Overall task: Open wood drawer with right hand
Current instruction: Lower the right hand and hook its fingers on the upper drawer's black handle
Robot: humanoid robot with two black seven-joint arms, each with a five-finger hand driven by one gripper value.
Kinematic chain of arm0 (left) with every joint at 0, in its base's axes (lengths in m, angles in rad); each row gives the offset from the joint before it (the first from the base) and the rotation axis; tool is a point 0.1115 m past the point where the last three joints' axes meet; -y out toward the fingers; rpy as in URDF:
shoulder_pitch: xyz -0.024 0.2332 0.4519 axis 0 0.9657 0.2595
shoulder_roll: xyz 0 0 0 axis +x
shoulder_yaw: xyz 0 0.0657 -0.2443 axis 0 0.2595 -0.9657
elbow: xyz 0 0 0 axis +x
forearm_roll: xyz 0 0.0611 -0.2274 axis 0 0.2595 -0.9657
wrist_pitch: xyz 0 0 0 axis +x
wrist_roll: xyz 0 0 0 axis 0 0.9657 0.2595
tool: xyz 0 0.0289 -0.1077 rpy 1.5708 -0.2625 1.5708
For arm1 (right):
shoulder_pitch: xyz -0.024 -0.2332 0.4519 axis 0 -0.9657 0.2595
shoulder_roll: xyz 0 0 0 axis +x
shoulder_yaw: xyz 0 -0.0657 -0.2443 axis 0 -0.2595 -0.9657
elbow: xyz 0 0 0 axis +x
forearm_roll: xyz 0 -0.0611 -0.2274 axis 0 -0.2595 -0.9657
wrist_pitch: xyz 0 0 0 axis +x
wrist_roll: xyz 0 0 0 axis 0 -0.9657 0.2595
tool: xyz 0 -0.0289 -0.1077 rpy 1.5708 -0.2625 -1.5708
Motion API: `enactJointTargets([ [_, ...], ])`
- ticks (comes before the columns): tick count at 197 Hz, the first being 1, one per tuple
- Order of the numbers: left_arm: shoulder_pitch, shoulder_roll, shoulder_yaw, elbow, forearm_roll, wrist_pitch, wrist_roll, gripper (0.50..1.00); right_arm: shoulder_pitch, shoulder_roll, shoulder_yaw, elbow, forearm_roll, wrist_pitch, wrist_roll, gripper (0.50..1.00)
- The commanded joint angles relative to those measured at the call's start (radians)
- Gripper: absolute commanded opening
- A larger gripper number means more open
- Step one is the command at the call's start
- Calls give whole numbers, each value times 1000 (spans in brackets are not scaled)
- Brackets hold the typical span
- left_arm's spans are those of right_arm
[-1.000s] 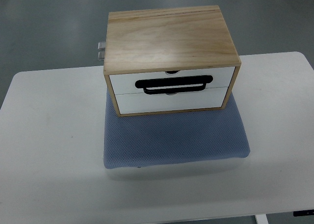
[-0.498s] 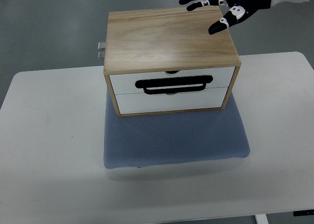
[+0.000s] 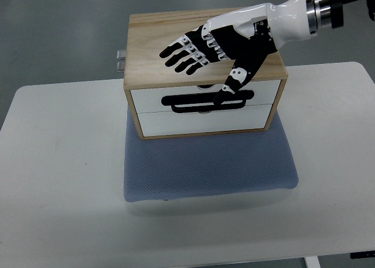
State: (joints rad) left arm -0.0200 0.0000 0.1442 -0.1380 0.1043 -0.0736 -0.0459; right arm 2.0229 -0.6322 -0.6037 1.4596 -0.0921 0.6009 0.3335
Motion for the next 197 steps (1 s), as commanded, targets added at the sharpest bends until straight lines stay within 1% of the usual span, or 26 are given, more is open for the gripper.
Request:
enactJointTargets([
  [1,0,0,0,0,0,0,1,1000,-1,36,-10,7,0,-19,-4,952],
  [49,0,0,0,0,0,0,0,1000,-15,111,-13,7,-1,-65,-7,952],
  [78,0,0,0,0,0,0,0,1000,-38,147,-11,7,-1,-138,-45,952],
  [107,0,0,0,0,0,0,0,1000,-76,163,-11,7,-1,-187,-65,952],
  [138,0,0,0,0,0,0,0,1000,-113,169,-11,7,-3,-257,-120,952],
  [157,0,0,0,0,0,0,0,1000,-115,161,-11,7,-5,-270,-149,952],
  [197,0,0,0,0,0,0,0,1000,-122,151,-13,5,-11,-311,-177,952],
])
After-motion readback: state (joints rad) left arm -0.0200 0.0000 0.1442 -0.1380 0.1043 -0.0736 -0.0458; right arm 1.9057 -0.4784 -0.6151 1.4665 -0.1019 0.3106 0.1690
